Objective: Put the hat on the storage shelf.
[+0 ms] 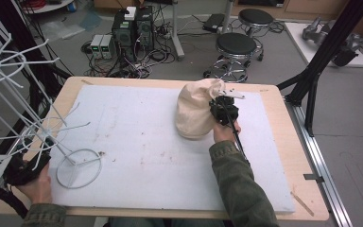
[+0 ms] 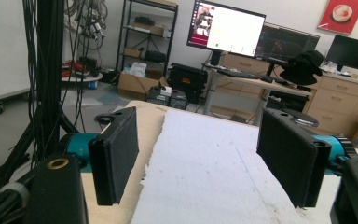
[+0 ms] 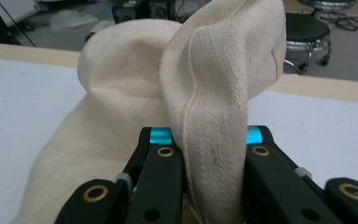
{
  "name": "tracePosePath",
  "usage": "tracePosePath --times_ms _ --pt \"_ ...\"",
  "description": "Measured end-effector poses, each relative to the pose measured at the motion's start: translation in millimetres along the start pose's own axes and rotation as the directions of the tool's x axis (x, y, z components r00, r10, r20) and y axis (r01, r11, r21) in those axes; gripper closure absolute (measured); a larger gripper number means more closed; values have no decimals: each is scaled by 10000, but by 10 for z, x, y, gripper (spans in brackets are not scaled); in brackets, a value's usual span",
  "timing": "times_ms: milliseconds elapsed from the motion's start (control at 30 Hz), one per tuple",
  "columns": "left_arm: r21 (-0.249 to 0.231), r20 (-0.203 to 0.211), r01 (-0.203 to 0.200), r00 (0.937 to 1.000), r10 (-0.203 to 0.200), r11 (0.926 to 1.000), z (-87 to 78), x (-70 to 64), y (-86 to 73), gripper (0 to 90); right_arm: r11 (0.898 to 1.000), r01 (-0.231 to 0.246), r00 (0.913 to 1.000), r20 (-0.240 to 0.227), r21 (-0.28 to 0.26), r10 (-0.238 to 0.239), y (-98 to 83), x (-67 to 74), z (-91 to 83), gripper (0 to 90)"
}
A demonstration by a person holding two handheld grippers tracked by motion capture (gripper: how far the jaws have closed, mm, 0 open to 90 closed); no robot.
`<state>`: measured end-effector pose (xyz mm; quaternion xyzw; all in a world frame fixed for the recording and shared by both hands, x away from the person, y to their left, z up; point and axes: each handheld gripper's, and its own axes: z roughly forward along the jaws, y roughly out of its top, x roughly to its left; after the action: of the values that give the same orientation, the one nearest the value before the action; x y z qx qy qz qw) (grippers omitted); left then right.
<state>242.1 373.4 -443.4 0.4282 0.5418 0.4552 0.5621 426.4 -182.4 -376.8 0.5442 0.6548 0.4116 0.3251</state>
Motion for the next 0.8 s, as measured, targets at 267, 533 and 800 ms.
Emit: tracePosePath --times_ms 267,533,800 --pt "0 5 -10 10000 10 10000 -3 -3 0 294 9956 210 9977 -622 -918 -268 93 61 -187 845" --pt "-11 4 -29 10000 29 10000 -2 -9 -1 294 9850 471 9915 -1118 -1661 -662 166 110 -360 845" --pt "-7 -2 -38 10000 38 10000 -3 -9 -1 294 9776 400 9874 -1420 -2067 -704 214 97 -468 845"
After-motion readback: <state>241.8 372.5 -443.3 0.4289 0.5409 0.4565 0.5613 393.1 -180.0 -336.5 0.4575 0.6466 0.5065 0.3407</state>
